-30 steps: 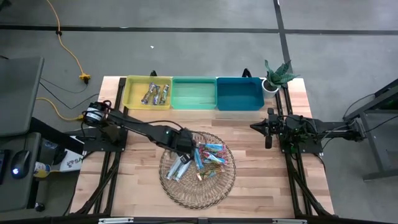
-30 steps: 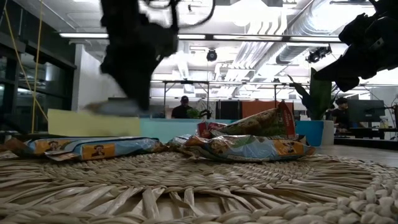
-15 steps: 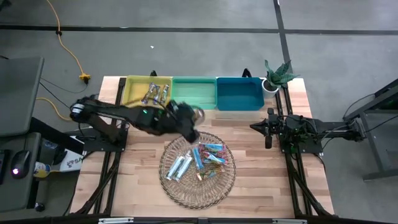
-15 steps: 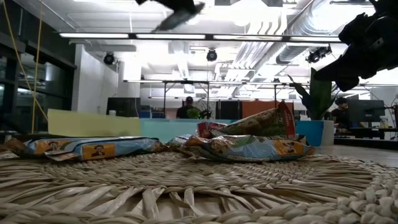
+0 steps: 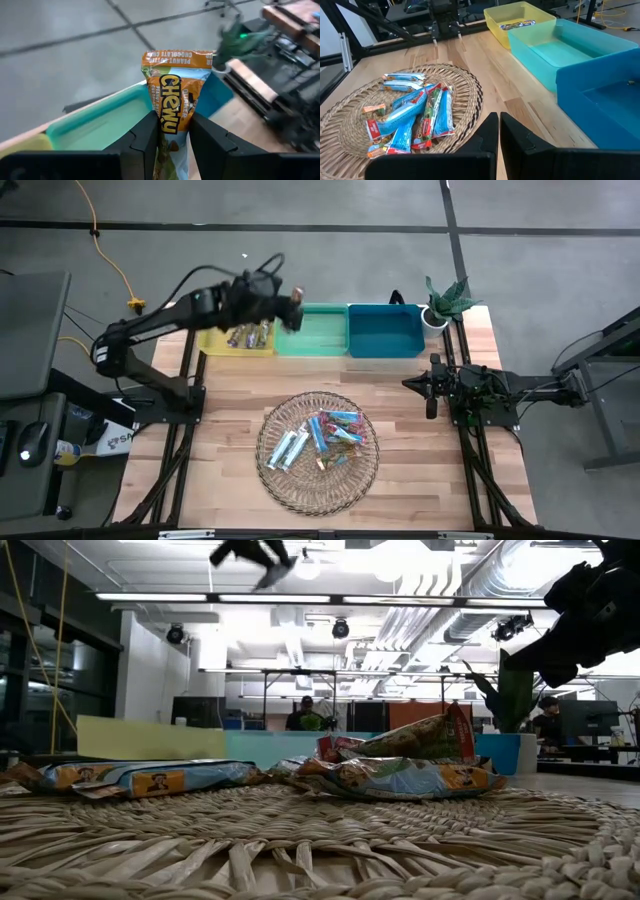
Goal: Pick and place Granola Bars by type
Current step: Put the yellow granola bar into the green bin
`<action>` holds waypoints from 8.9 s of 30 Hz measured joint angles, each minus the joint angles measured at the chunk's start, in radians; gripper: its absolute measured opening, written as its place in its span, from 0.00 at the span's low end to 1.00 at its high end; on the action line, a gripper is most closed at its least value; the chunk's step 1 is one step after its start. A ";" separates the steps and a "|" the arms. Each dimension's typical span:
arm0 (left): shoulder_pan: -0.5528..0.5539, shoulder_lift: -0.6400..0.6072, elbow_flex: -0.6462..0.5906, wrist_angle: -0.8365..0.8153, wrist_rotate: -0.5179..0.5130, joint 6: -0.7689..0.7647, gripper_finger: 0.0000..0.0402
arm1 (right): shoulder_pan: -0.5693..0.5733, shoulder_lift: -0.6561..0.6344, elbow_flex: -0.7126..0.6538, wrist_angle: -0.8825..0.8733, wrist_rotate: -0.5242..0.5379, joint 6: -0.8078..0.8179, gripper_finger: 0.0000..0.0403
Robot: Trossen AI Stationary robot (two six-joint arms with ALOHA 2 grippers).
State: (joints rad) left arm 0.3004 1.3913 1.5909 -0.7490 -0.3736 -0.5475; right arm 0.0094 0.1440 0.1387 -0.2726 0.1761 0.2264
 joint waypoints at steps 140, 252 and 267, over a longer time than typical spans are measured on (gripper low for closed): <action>-0.674 -0.012 -0.673 0.126 0.215 -0.755 0.38 | 0.000 0.000 0.000 0.000 0.000 0.000 0.00; -0.666 0.355 -0.381 -0.077 0.308 -0.627 0.24 | 0.000 0.019 0.000 0.000 0.000 0.000 0.00; -0.644 -0.092 -0.380 0.296 0.225 0.006 0.24 | 0.000 0.019 0.000 0.000 0.001 0.000 0.00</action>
State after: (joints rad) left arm -0.3435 1.2989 1.2106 -0.4531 -0.1483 -0.5418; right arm 0.0097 0.1635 0.1383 -0.2726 0.1768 0.2264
